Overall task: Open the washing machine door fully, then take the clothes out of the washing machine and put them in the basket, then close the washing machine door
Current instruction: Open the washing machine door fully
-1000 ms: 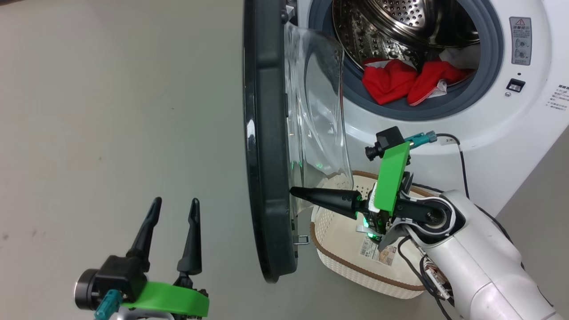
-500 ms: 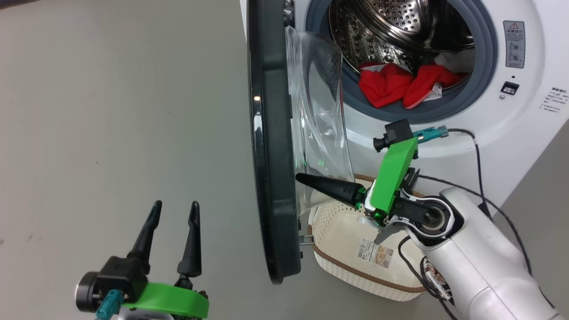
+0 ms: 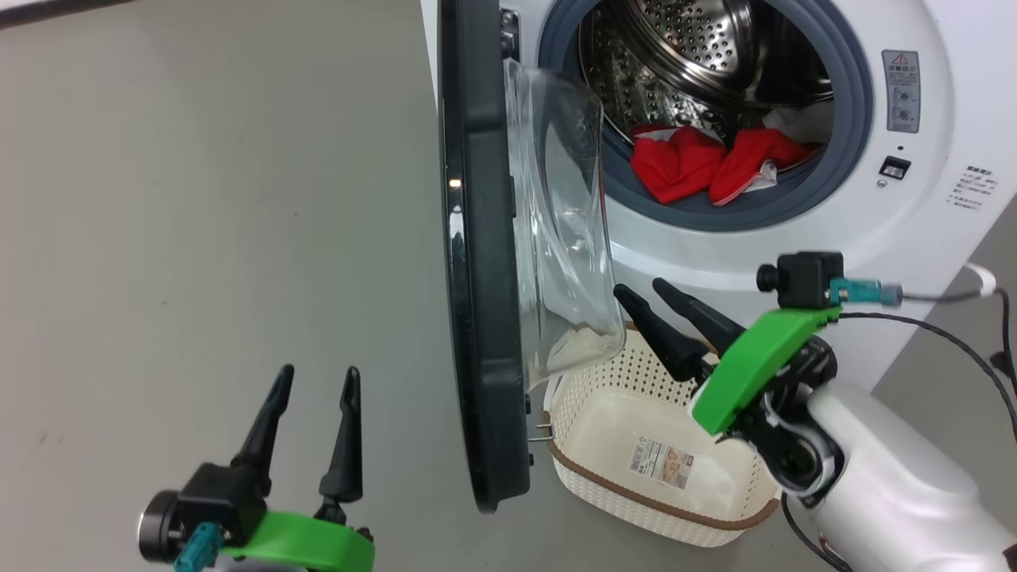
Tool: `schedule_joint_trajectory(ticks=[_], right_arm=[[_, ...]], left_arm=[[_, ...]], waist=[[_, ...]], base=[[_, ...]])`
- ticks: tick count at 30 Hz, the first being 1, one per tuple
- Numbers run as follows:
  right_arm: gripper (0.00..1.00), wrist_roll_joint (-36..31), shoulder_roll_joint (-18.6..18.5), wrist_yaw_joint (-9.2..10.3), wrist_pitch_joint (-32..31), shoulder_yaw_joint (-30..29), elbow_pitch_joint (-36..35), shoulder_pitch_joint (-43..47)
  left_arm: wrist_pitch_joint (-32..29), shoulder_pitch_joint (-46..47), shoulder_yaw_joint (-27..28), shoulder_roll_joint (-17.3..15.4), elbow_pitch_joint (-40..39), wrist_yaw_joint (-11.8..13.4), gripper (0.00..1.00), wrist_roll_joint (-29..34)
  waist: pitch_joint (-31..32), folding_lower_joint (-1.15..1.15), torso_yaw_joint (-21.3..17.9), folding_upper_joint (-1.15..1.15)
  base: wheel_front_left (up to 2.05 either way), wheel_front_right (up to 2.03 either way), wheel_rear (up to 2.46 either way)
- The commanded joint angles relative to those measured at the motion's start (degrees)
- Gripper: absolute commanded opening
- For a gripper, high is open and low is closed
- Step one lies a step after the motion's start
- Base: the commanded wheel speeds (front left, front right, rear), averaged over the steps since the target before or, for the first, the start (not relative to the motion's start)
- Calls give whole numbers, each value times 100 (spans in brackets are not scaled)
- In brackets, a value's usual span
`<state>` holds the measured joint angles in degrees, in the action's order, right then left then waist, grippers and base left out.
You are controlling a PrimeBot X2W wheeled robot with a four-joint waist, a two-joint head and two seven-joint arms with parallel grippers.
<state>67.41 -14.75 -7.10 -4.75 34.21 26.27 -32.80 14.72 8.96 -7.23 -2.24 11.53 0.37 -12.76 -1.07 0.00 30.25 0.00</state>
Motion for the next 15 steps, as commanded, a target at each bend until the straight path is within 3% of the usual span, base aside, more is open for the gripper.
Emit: schedule_joint_trajectory(ticks=[1, 2, 6, 9, 15], right_arm=[[100, -303, -52, -39, 644, 214, -8, 79], [100, -303, -52, -39, 644, 214, -8, 79], [100, -1001, -171, -39, 1689, 494, 535, 97], [100, -1545, -103, -39, 1943, 385, 969, 98], [100, -3226, 260, -39, 1972, -1153, 645, 570]], left_arm=[[28, -33, 193, -64, -163, -64, 100, 17], [28, -33, 193, -64, -163, -64, 100, 17], [28, -88, 207, -64, -170, -84, 100, 57], [28, -138, 238, -64, -140, -108, 100, 101], [28, -192, 348, -64, -171, -139, 100, 171]], waist=[[52, 0, -23, 0], [52, 0, -23, 0], [109, 0, -46, 0], [146, 0, -67, 0], [164, 0, -112, 0]], base=[[0, 0, 0], [0, 0, 0], [0, 0, 0], [0, 0, 0], [0, 0, 0]])
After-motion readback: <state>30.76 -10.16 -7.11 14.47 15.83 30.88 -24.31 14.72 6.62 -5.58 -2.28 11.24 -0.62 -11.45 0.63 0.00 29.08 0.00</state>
